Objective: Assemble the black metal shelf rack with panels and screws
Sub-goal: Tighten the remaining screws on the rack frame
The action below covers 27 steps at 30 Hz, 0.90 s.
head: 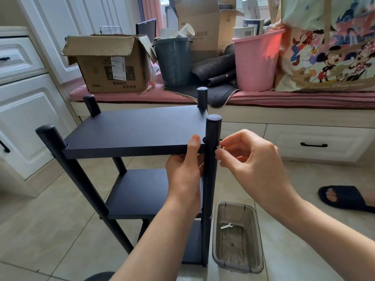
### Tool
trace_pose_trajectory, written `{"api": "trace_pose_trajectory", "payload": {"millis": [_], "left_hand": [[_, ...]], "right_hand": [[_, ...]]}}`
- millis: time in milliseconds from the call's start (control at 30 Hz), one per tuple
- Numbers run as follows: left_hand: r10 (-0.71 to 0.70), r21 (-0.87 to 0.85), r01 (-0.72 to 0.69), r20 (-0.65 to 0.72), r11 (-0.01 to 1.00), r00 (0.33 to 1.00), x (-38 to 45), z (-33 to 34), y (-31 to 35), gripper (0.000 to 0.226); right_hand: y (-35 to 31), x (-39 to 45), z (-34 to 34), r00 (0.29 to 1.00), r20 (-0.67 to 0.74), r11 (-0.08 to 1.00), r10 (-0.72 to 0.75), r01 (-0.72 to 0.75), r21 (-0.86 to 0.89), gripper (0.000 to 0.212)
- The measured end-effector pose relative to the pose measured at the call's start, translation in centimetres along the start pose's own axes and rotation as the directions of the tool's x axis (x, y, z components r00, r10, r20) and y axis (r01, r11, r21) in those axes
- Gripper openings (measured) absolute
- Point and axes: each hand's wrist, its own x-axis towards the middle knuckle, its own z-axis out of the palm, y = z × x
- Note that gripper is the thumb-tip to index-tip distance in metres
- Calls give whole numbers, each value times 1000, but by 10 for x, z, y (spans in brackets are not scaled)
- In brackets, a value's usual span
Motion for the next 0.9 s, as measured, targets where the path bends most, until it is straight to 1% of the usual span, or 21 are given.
{"api": "trace_pose_trajectory", "payload": {"millis": [133, 300, 467, 667, 800, 900], "left_hand": [[0, -2, 0, -6, 1000, 1000, -1, 0, 1, 24], [0, -5, 0, -23, 1000, 1000, -2, 2, 1, 25], [-2, -5, 2, -23, 1000, 1000, -4, 3, 4, 37], [10, 2, -10, -10, 1000, 1000, -6, 5, 7, 38], [10, -2, -10, -12, 1000, 1000, -6, 5, 8, 34], [13, -8, -13, 1, 1000, 1000, -6, 5, 8, 38]], "right_hand": [[0, 1, 0, 1000, -15, 1000, -8, 8, -7, 14], [1, 1, 0, 1000, 7, 1000, -27, 27, -10, 13], [2, 0, 0, 999, 13, 999, -36, 36, 3, 15], [3, 1, 1, 999, 12, 999, -50, 50, -14, 15], [3, 1, 1, 998, 16, 998, -56, 56, -23, 17], [3, 1, 1, 998, 13, 998, -57, 57, -14, 17]]}}
